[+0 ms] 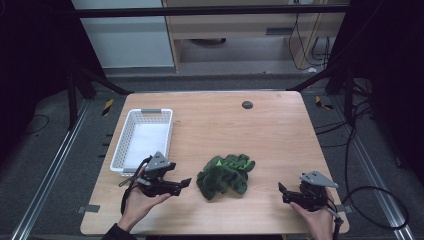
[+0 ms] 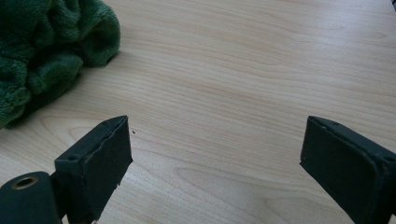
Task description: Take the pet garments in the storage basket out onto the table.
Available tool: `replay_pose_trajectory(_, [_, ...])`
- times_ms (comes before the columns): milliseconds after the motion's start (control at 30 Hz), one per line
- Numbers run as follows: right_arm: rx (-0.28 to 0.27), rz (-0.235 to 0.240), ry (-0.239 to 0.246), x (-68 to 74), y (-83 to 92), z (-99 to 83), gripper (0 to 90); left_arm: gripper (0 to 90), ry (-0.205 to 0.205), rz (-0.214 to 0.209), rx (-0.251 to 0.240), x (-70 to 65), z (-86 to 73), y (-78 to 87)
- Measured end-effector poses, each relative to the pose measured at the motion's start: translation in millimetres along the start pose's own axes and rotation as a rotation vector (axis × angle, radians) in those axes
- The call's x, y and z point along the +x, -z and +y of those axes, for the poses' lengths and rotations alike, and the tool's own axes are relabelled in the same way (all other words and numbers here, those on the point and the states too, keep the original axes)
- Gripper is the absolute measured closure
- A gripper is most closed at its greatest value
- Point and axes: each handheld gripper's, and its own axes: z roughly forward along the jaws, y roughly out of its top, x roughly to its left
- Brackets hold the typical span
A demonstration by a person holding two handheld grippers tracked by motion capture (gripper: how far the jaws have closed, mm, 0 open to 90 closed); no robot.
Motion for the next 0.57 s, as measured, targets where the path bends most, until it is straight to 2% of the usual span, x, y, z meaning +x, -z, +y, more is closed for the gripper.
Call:
replay_pose_trajectory(100, [0.001, 0.001, 0.002, 0.4, -0.2, -0.2, 8.7, 20.8, 0.028, 0.023, -0.008, 5.1, -13.6, 5.1])
replay_pose_trajectory(167, [0.002, 0.001, 0.002, 0.7, -0.1, -0.2, 8.7, 20.9, 0.034, 0.057, -0.009, 8.5, -23.3, 9.6])
replay_pose_trajectory(233, [0.002, 0.000, 0.003, 0.9, 0.1, -0.2, 8.7, 21.3, 0.046, 0.059, -0.018, 9.5, -26.8, 12.0])
replay_pose_trajectory(333, [0.002, 0.000, 0.005, 1.3, 0.4, -0.5, 8.7, 22.1, 0.048, 0.080, -0.029, 9.3, -34.9, 17.3])
replay_pose_trajectory(433, [0.003, -0.004, 0.011, 1.1, 0.1, -0.9, 8.7, 22.2, 0.046, 0.127, -0.024, 9.7, -47.9, 25.1])
replay_pose_trajectory(500, [0.005, -0.003, 0.010, 1.1, 0.1, -1.1, 8.7, 22.1, 0.039, 0.141, -0.021, 10.7, -50.5, 27.8])
replay_pose_trajectory(567, [0.008, 0.000, 0.012, 1.2, -0.6, -1.7, 8.7, 22.0, 0.054, 0.148, -0.027, 12.9, -53.4, 31.4])
